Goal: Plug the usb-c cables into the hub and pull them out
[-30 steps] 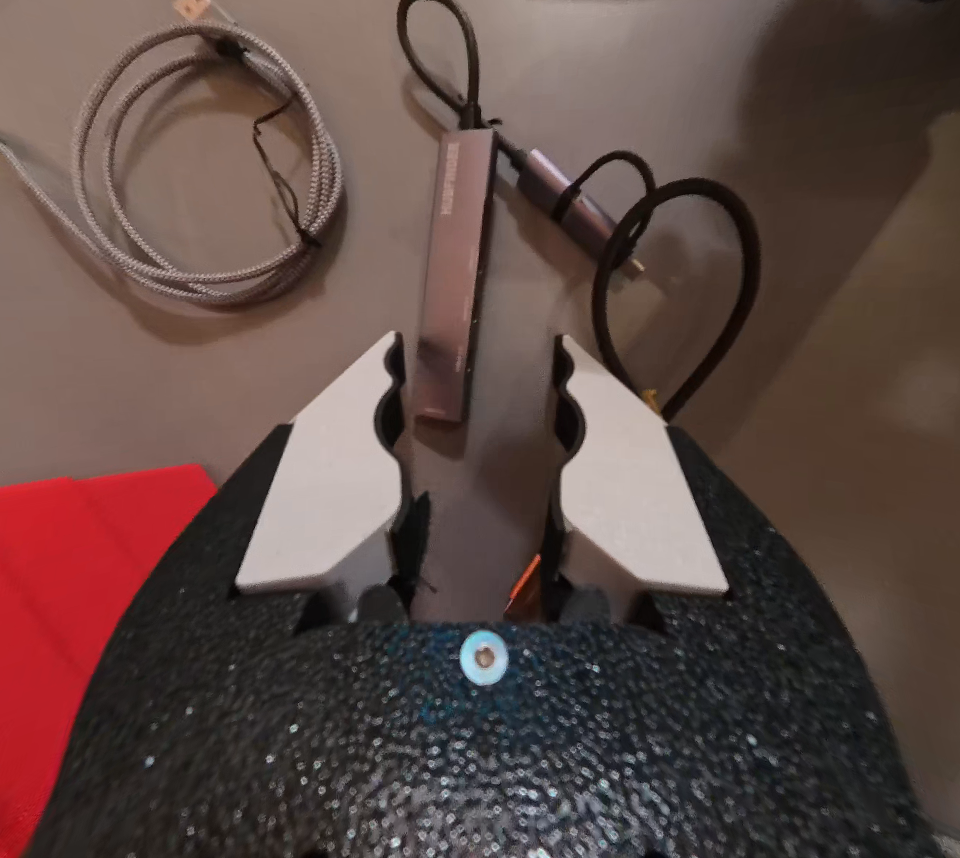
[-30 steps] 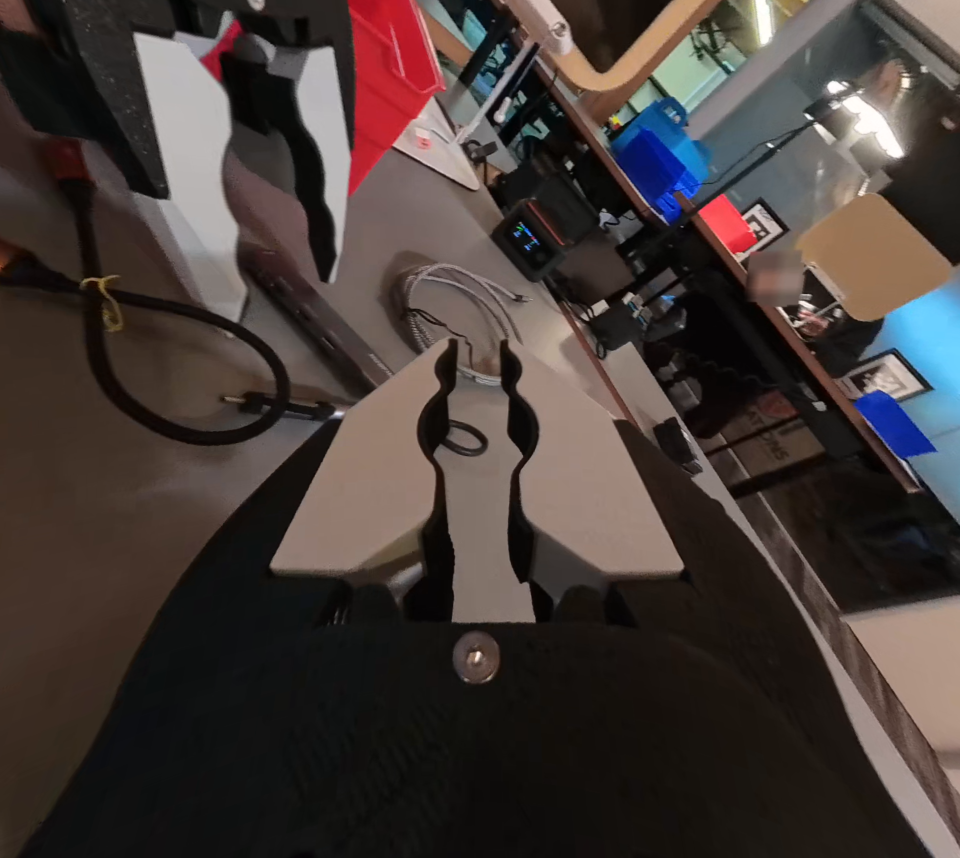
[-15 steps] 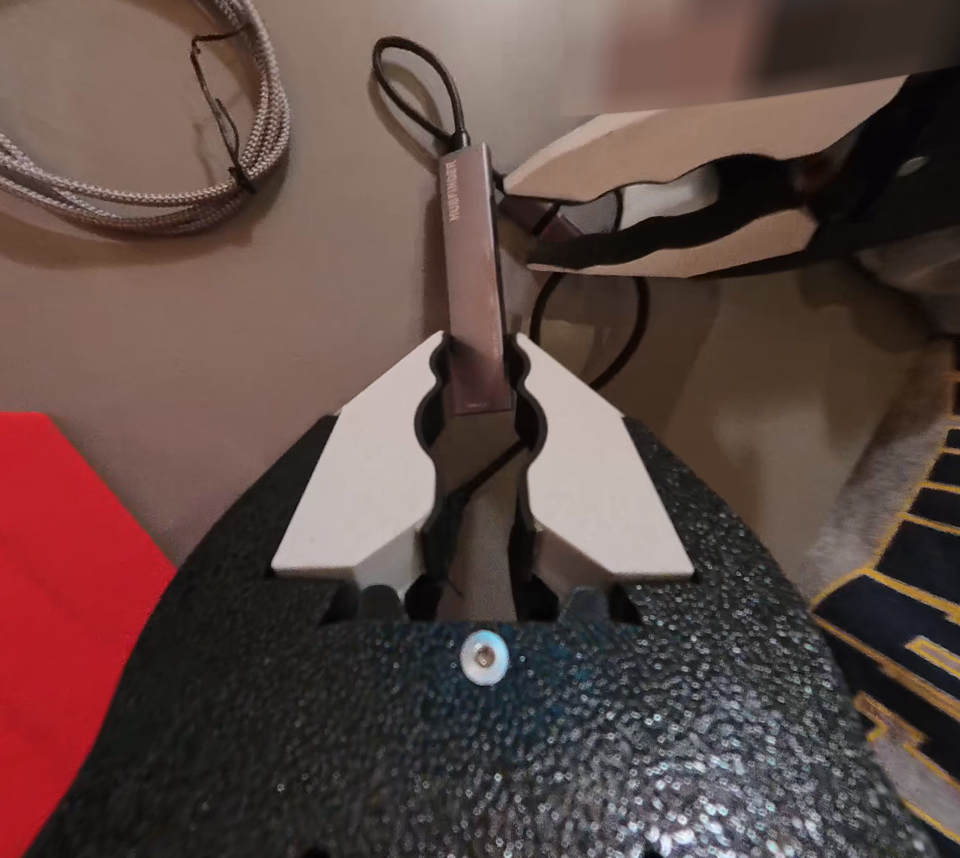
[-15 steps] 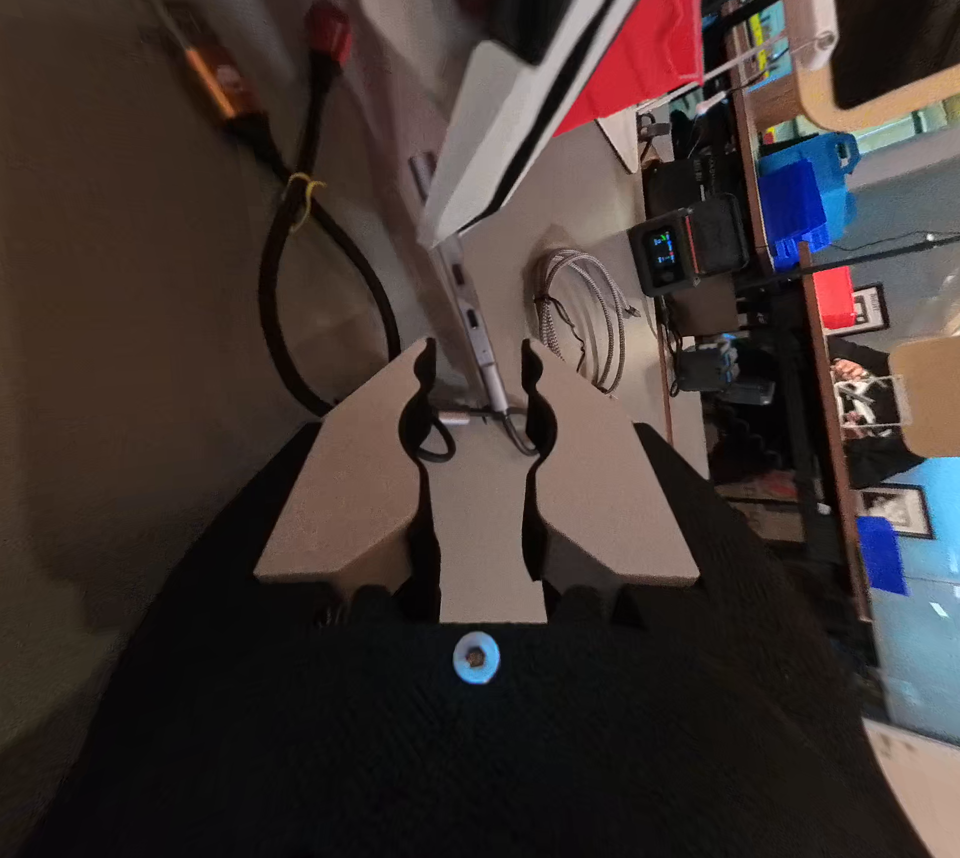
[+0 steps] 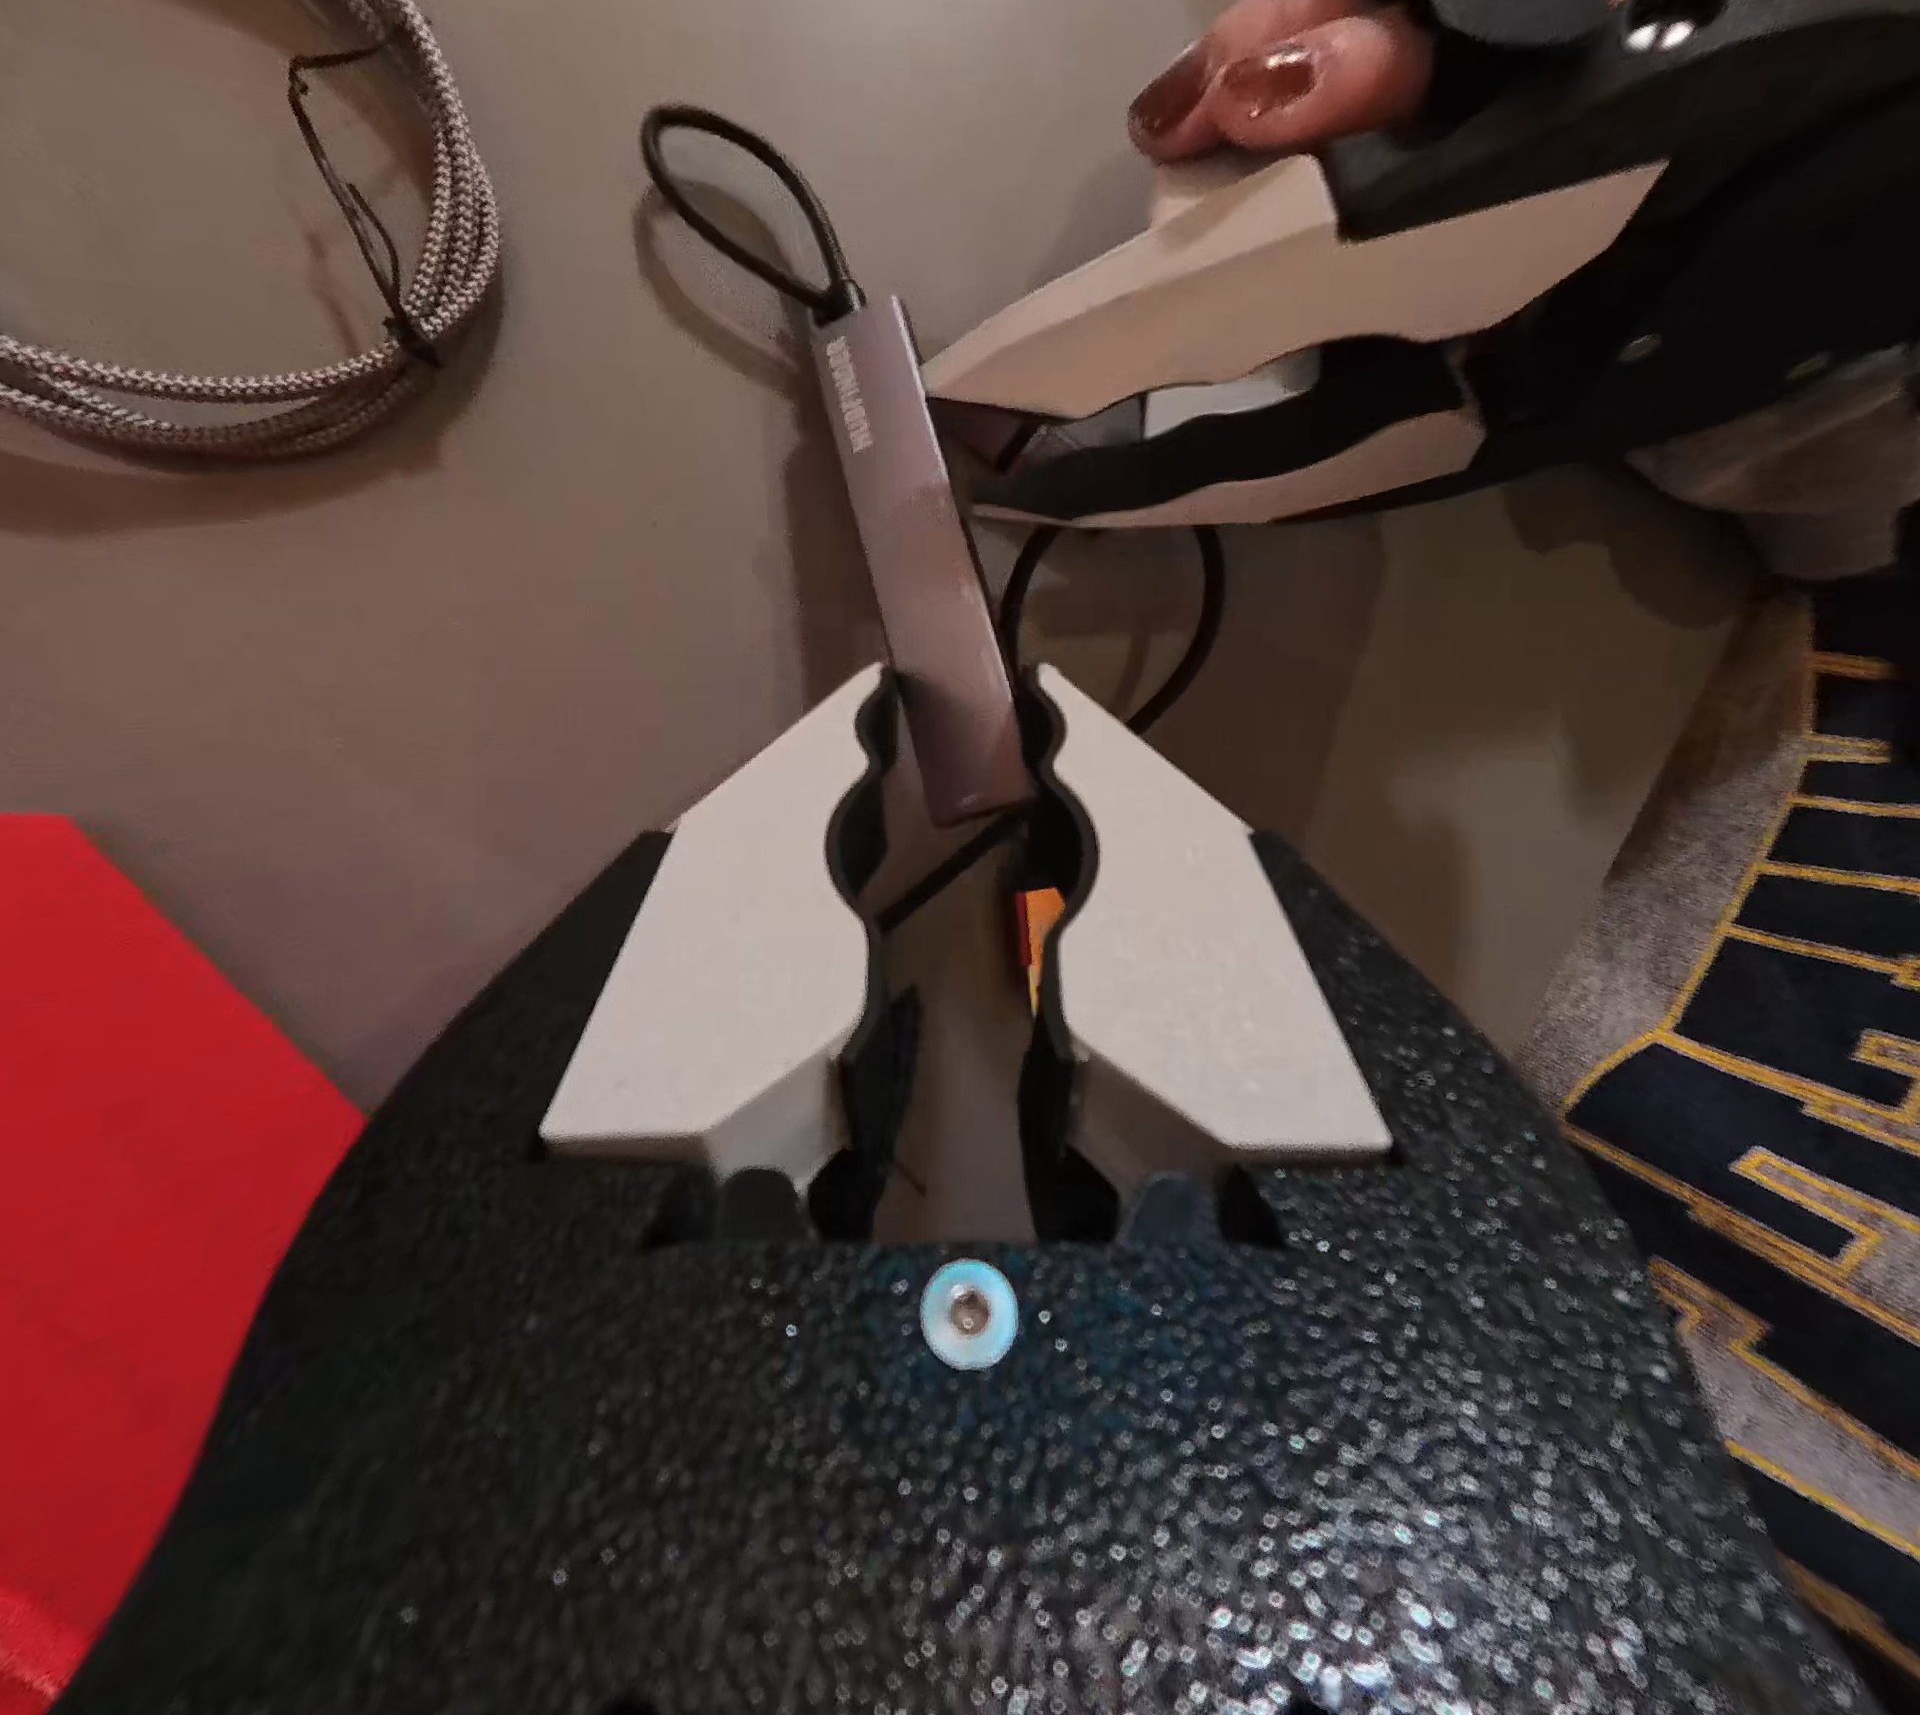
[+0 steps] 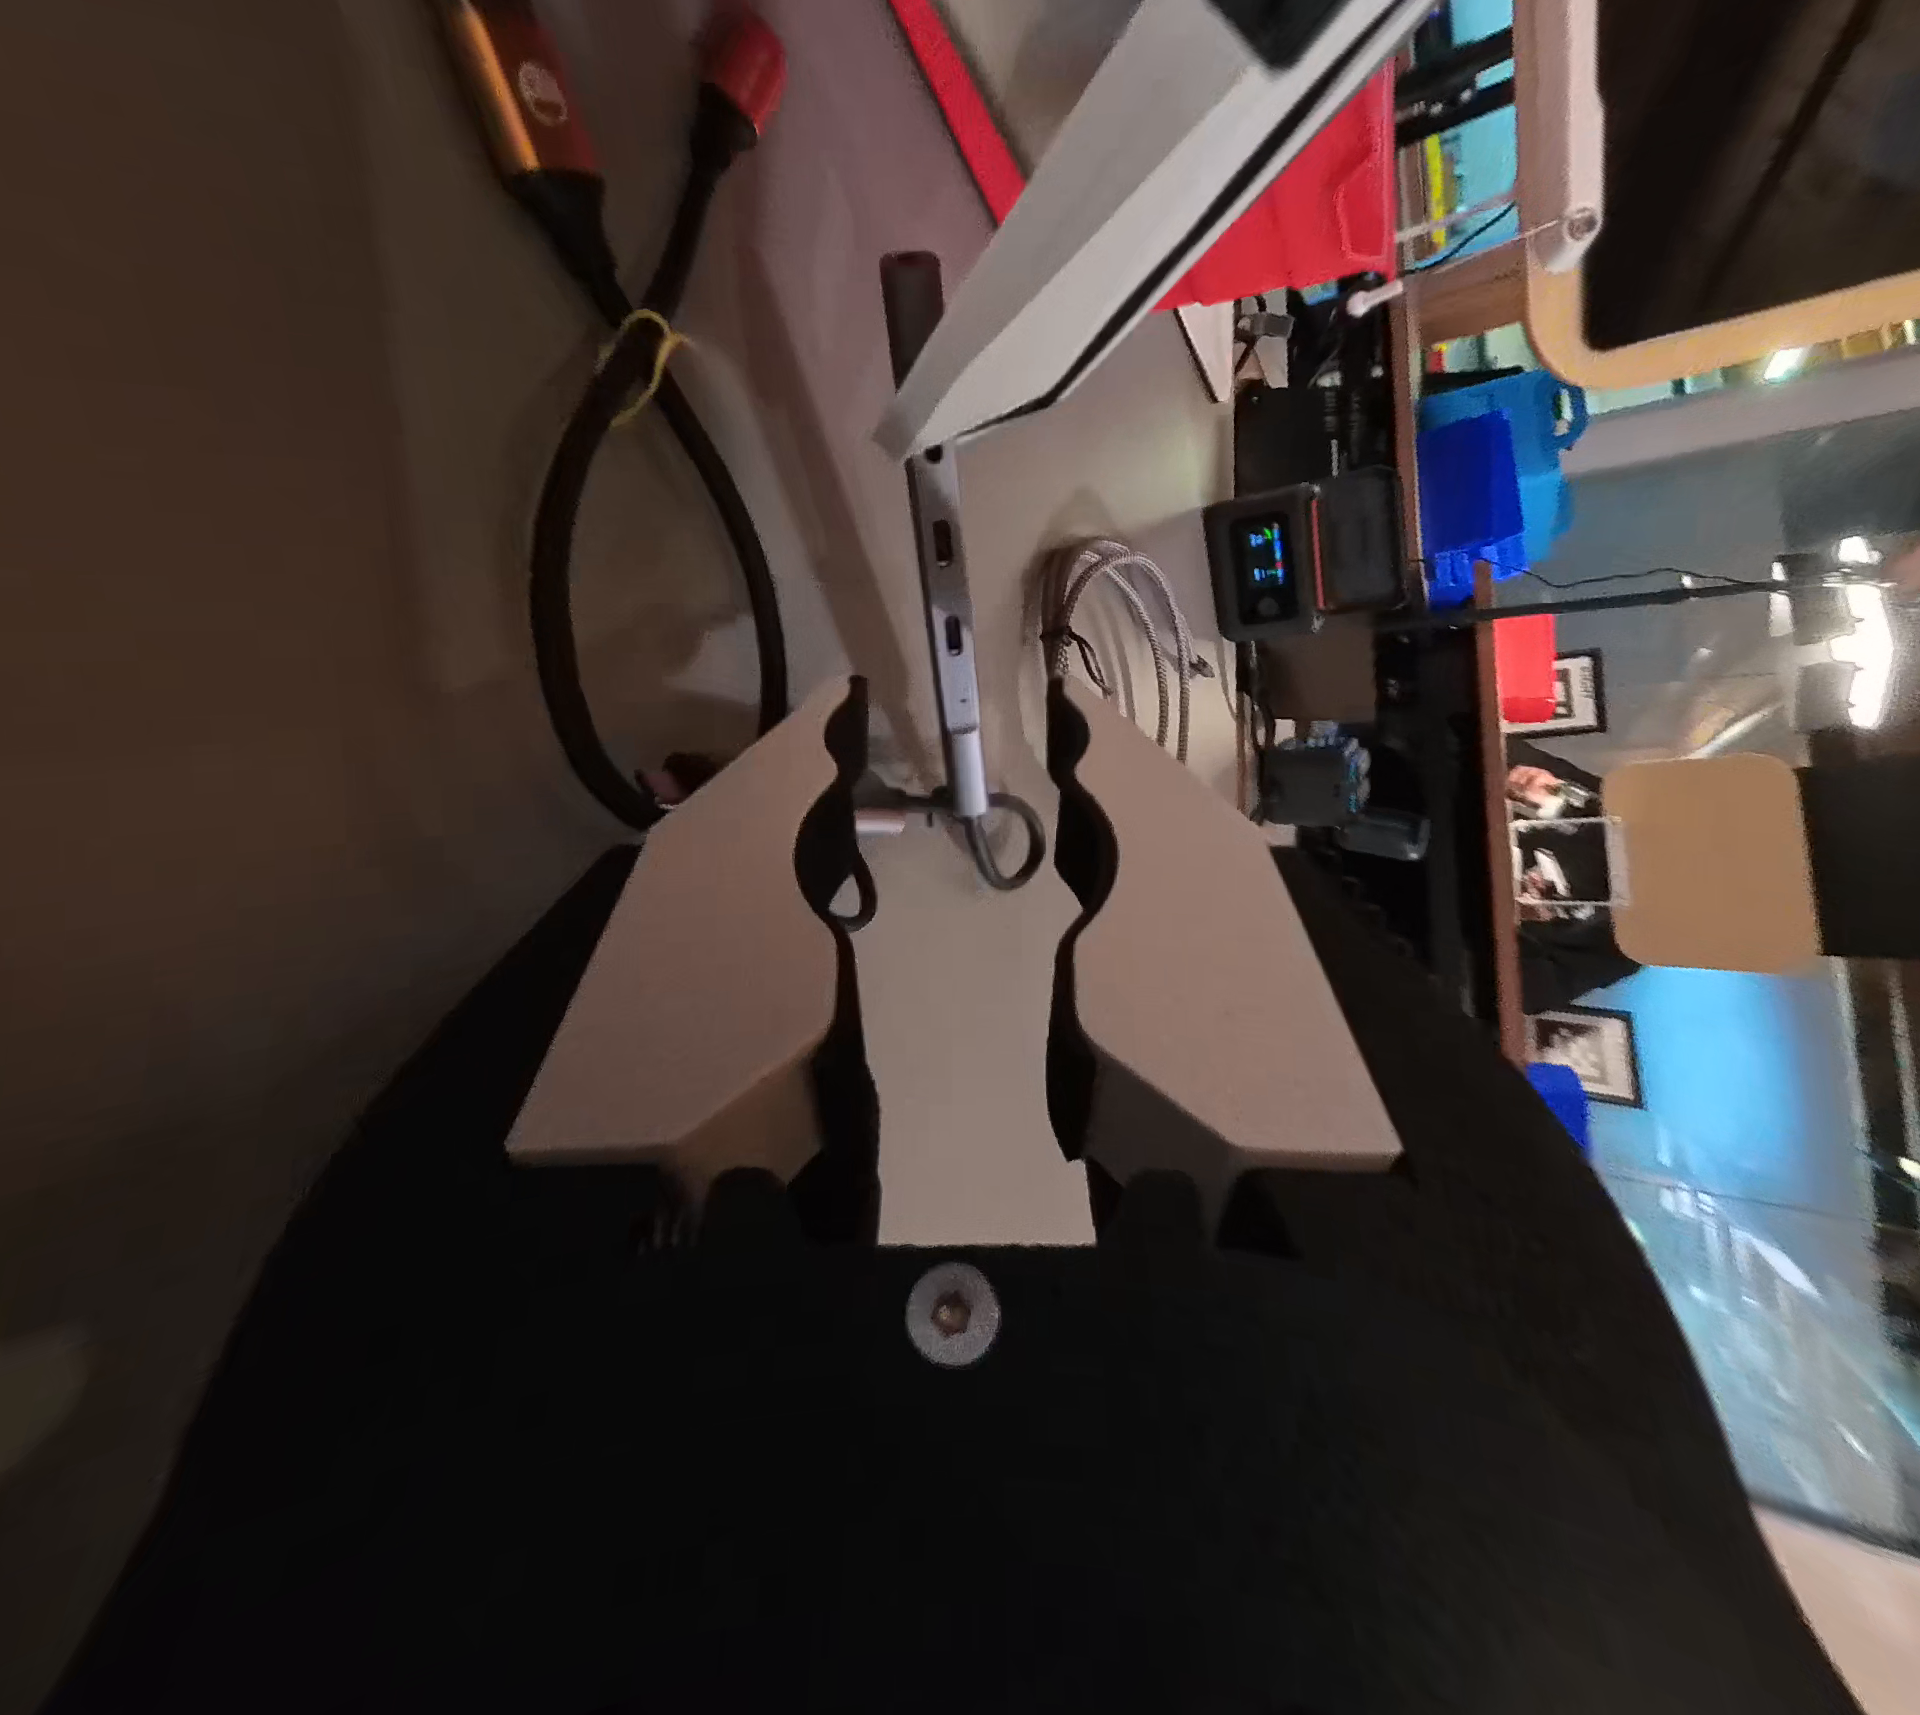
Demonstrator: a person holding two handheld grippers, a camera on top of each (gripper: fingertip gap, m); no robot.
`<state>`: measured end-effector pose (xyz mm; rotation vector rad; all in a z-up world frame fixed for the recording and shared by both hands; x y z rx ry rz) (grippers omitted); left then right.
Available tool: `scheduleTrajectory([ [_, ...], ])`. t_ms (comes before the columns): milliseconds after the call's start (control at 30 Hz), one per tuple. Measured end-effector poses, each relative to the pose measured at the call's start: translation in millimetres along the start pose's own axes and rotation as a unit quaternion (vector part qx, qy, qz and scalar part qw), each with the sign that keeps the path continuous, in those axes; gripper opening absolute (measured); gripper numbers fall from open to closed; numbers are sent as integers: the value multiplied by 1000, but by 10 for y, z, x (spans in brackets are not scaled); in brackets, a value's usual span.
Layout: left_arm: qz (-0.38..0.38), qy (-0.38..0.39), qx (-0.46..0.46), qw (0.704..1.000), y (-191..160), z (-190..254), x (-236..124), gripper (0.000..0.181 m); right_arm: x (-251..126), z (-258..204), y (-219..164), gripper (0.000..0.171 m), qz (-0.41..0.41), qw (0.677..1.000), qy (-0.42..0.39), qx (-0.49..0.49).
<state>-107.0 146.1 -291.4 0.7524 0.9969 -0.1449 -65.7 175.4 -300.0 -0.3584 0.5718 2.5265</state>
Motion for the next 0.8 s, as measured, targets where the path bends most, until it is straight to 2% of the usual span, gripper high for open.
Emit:
scheduleTrajectory([
  [33, 4, -4, -3, 1000, 1, 1, -6, 21, 12, -1, -11, 31, -7, 1000, -6, -9],
  [100, 23, -50, -5, 998, 33, 117, -17, 21, 37, -1, -29, 30, -18, 1000, -16, -20],
  [167, 22, -37, -4, 999, 24, 93, -23, 21, 45, -32, -1, 22, -13, 1000, -12, -20],
  [200, 17, -36, 0, 999, 8, 99, -21, 21, 39, -57, 14, 9, -8, 1000, -5, -23],
  [267, 15, -33, 14, 999, -2, 115, -22, 21, 21, -63, 21, 8, -4, 1000, 7, -10],
  [333, 40, -7, 62, 997, 58, 132, -45, 45, -17, -55, 9, 8, 0, 999, 29, 26],
  [433, 70, 79, 207, 973, 119, 169, -115, 81, -72, -50, -34, 8, 11, 996, 54, 65],
  [567, 51, 137, 367, 919, 70, 280, -91, 51, -151, -47, 29, 8, 54, 989, 84, 108],
  [667, 38, 162, 431, 887, 34, 295, -34, 15, -194, -22, 70, 8, 78, 982, 96, 140],
  [733, 52, 189, 444, 875, 82, 262, -49, 7, -192, -15, 58, 8, 79, 979, 98, 158],
  [800, 73, 199, 413, 886, 148, 213, -103, 7, -178, 84, 33, 8, 79, 976, 72, 189],
])
Point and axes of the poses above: each gripper's, where its closed fingertips meet, x out along the fingers, y out of its top, z = x × y across the jaws, the point moved 2 cm from there along -x, back along the fingers, and after that the axes turned 4 degrees about -y, right-handed, at the moved point
